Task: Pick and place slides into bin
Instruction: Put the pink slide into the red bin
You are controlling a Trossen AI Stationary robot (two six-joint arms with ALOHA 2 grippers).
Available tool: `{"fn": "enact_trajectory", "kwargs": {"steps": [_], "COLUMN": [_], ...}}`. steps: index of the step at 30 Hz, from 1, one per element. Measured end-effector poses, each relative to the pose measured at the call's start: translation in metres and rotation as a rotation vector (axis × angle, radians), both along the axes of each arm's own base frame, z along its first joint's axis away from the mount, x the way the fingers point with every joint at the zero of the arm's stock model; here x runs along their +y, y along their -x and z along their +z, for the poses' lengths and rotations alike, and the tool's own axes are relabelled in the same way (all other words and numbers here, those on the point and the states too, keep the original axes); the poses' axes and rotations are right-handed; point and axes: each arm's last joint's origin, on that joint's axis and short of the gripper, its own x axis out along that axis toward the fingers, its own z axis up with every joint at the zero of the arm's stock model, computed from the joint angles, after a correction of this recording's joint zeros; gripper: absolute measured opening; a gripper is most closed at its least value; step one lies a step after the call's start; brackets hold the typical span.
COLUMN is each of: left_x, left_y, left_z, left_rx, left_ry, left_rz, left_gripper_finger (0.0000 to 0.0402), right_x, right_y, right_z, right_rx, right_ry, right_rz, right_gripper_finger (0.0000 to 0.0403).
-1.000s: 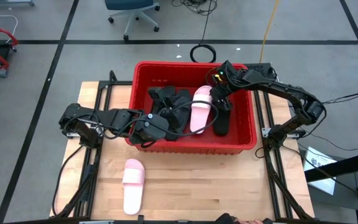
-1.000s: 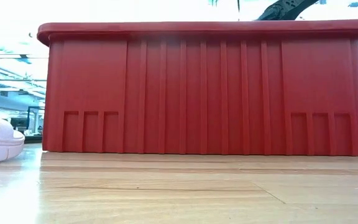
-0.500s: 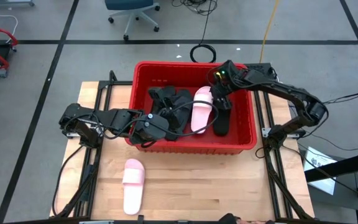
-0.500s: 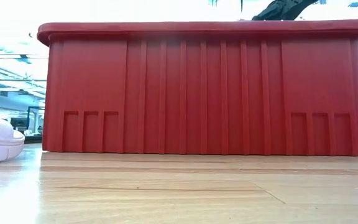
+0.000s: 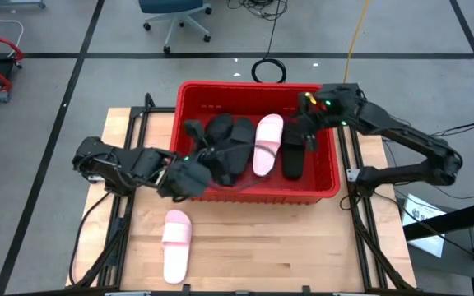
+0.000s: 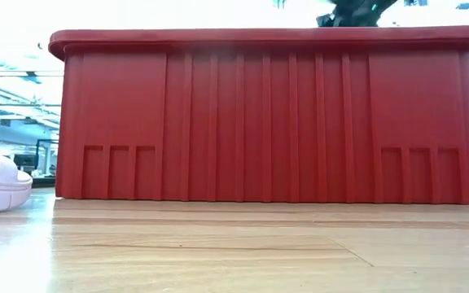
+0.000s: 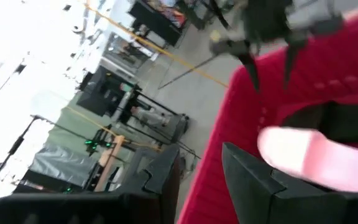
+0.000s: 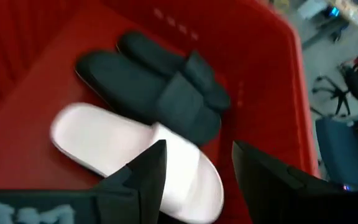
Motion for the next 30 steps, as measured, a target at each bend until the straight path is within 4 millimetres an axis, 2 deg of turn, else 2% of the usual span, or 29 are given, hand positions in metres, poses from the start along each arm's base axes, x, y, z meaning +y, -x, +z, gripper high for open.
{"fn": "enact_trajectory", "kwargs": {"steps": [6, 11, 17, 22, 24, 27, 30], "left_x": [-0.022, -0.039, -0.054, -0.074, -0.084, -0.101, -0.116], "left_y": [0.024, 0.046, 0.073, 0.079, 0.084, 0.093, 0.100], "left_z": [-0.011, -0.024, -0.041, -0.056, -0.065, -0.090, -0.115], "left_rx": [0.011, 0.018, 0.127, 0.236, 0.277, 0.346, 0.340], "left_ry": [0.097, 0.266, 0.598, 0.782, 0.835, 0.880, 0.898], "left_rz": [-0.028, -0.055, -0.010, -0.027, -0.027, 0.010, 0.041], "left_gripper_finger": [0.0129, 0.0129, 0.0129, 0.0129, 0.0129, 0.0129, 0.0129], "right_x": [0.035, 0.057, 0.073, 0.080, 0.082, 0.084, 0.086], "right_y": [0.015, 0.024, 0.030, 0.029, 0.029, 0.029, 0.028], "right_z": [0.020, 0.030, 0.036, 0.036, 0.036, 0.036, 0.036], "right_rx": [-0.091, -0.152, -0.191, -0.194, -0.193, -0.192, -0.192], "right_ry": [-0.037, -0.090, -0.182, -0.245, -0.261, -0.279, -0.284], "right_rz": [0.061, 0.105, 0.129, 0.133, 0.135, 0.138, 0.144], "right_gripper_finger": [0.0174, 0.0174, 0.0173, 0.0177, 0.0177, 0.0175, 0.0174]}}
